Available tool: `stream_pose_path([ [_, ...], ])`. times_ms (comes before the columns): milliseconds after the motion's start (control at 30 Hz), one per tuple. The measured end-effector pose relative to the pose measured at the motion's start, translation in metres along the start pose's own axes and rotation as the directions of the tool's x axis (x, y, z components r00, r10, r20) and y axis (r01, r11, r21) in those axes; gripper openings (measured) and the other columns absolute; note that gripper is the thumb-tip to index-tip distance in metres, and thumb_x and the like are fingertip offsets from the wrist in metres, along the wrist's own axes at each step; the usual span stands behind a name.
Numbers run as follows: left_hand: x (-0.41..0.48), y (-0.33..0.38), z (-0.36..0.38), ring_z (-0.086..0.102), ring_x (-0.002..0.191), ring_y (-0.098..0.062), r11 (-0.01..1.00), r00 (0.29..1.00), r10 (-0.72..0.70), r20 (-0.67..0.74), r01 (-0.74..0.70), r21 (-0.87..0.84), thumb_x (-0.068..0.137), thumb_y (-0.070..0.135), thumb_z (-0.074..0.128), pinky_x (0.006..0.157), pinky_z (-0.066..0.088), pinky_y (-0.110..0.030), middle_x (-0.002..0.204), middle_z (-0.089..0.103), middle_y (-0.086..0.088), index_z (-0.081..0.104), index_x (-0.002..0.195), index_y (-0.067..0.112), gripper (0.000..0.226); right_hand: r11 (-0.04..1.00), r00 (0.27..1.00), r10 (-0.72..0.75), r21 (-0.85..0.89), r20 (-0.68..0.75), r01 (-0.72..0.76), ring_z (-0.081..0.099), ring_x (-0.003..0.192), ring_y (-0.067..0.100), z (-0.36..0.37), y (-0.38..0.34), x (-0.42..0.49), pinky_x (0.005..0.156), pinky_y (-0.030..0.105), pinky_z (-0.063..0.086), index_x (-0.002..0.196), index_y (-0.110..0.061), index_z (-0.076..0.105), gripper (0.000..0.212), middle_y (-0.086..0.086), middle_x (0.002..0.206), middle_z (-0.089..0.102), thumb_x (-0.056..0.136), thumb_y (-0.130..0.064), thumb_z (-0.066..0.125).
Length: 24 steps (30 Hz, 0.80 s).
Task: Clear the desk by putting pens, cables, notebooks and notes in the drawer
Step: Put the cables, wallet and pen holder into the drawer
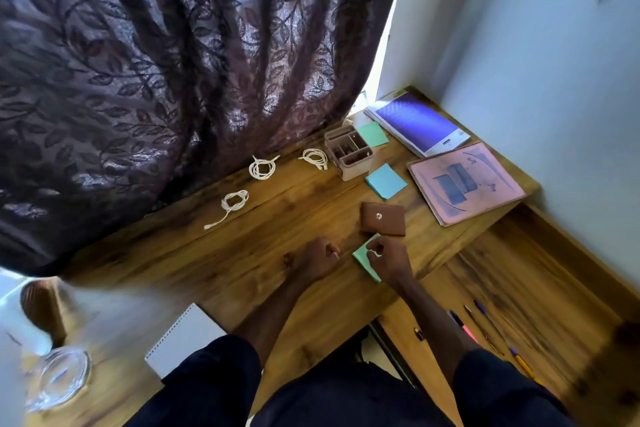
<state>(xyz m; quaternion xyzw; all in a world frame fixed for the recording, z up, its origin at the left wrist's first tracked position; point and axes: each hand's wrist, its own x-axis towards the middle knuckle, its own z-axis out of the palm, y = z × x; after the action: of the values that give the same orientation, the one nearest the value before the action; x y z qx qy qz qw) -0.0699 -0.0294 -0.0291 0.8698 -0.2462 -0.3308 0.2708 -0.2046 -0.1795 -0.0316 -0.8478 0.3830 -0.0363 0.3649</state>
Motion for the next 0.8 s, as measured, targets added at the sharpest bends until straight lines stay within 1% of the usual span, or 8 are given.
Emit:
stream_pose_path([
  [133, 0.016, 0.021, 0.003, 0.066, 0.102, -0.012, 1.000, 1.000, 0.019, 0.005, -0.019, 0.002, 0.087, 0.025, 0.063, 0.089, 0.049, -0.025, 0.109, 0.073, 0.005, 0.074, 0.107, 0.020, 0.024, 0.998, 0.993, 0.046, 0.037, -0.108, -0.042, 0.061, 0.083, 0.013, -0.017, 0.004, 0.021, 0.064, 0.021, 0.042, 0.098, -0.013, 0.074, 0.013, 0.002, 0.100, 0.072, 0.085, -0.014, 0.072],
  [200, 0.024, 0.029, 0.005, 0.067, 0.099, -0.011, 1.000, 1.000, 0.023, -0.004, -0.023, 0.005, 0.085, 0.025, 0.063, 0.089, 0.051, -0.025, 0.107, 0.074, 0.006, 0.074, 0.104, 0.020, 0.023, 0.994, 0.981, 0.106, 0.046, -0.163, -0.100, 0.060, 0.086, 0.015, -0.026, 0.004, 0.035, 0.067, 0.026, 0.043, 0.101, -0.012, 0.073, 0.018, 0.004, 0.101, 0.070, 0.084, -0.018, 0.076],
  [333, 0.039, 0.039, 0.008, 0.067, 0.096, -0.011, 0.998, 0.999, 0.049, -0.007, -0.048, 0.033, 0.084, 0.025, 0.063, 0.085, 0.052, -0.024, 0.103, 0.075, 0.006, 0.074, 0.101, 0.020, 0.021, 0.972, 0.958, 0.235, 0.038, -0.166, -0.232, 0.060, 0.093, 0.020, -0.032, 0.015, 0.068, 0.074, 0.037, 0.056, 0.113, -0.013, 0.063, 0.052, 0.007, 0.108, 0.062, 0.075, -0.044, 0.082],
  [400, 0.044, 0.044, 0.007, 0.066, 0.096, -0.011, 0.997, 0.998, 0.061, 0.002, -0.061, 0.043, 0.084, 0.023, 0.064, 0.084, 0.051, -0.024, 0.103, 0.074, 0.005, 0.074, 0.103, 0.018, 0.022, 0.951, 0.938, 0.310, 0.033, -0.153, -0.308, 0.059, 0.098, 0.024, -0.031, 0.016, 0.081, 0.079, 0.041, 0.057, 0.116, -0.014, 0.060, 0.066, 0.009, 0.112, 0.058, 0.069, -0.053, 0.084],
  [533, 0.054, 0.043, 0.006, 0.067, 0.094, -0.011, 0.998, 0.999, 0.033, 0.014, -0.034, 0.046, 0.083, 0.025, 0.063, 0.086, 0.055, -0.028, 0.101, 0.074, 0.005, 0.074, 0.101, 0.020, 0.022, 0.930, 0.922, 0.368, 0.058, -0.116, -0.364, 0.058, 0.104, 0.029, -0.035, 0.007, 0.094, 0.084, 0.044, 0.057, 0.119, -0.010, 0.054, 0.073, 0.012, 0.116, 0.052, 0.067, -0.048, 0.089],
  [600, 0.058, 0.037, 0.007, 0.066, 0.094, -0.010, 0.999, 0.999, 0.028, 0.020, -0.029, 0.046, 0.083, 0.026, 0.064, 0.086, 0.055, -0.029, 0.101, 0.074, 0.006, 0.073, 0.100, 0.020, 0.021, 0.919, 0.916, 0.392, 0.089, -0.080, -0.385, 0.059, 0.101, 0.027, -0.038, 0.004, 0.096, 0.079, 0.040, 0.057, 0.119, -0.010, 0.051, 0.075, 0.009, 0.114, 0.053, 0.065, -0.045, 0.091],
  [700, 0.062, 0.032, 0.010, 0.066, 0.093, -0.010, 0.999, 1.000, 0.000, 0.014, 0.000, 0.040, 0.084, 0.025, 0.065, 0.085, 0.054, -0.027, 0.100, 0.073, 0.007, 0.073, 0.100, 0.021, 0.019, 0.904, 0.911, 0.408, 0.165, -0.057, -0.394, 0.062, 0.093, 0.020, -0.039, 0.004, 0.098, 0.067, 0.032, 0.055, 0.113, -0.014, 0.053, 0.071, 0.004, 0.107, 0.062, 0.062, -0.042, 0.093],
  [800, 0.066, 0.029, 0.011, 0.067, 0.097, -0.010, 0.998, 0.998, -0.062, -0.011, 0.061, -0.012, 0.086, 0.022, 0.065, 0.083, 0.053, -0.024, 0.103, 0.073, 0.007, 0.073, 0.105, 0.020, 0.020, 0.916, 0.932, 0.357, 0.217, -0.059, -0.337, 0.065, 0.096, 0.019, -0.035, 0.000, 0.097, 0.069, 0.027, 0.055, 0.118, -0.014, 0.059, 0.062, 0.003, 0.107, 0.067, 0.069, -0.036, 0.090],
])
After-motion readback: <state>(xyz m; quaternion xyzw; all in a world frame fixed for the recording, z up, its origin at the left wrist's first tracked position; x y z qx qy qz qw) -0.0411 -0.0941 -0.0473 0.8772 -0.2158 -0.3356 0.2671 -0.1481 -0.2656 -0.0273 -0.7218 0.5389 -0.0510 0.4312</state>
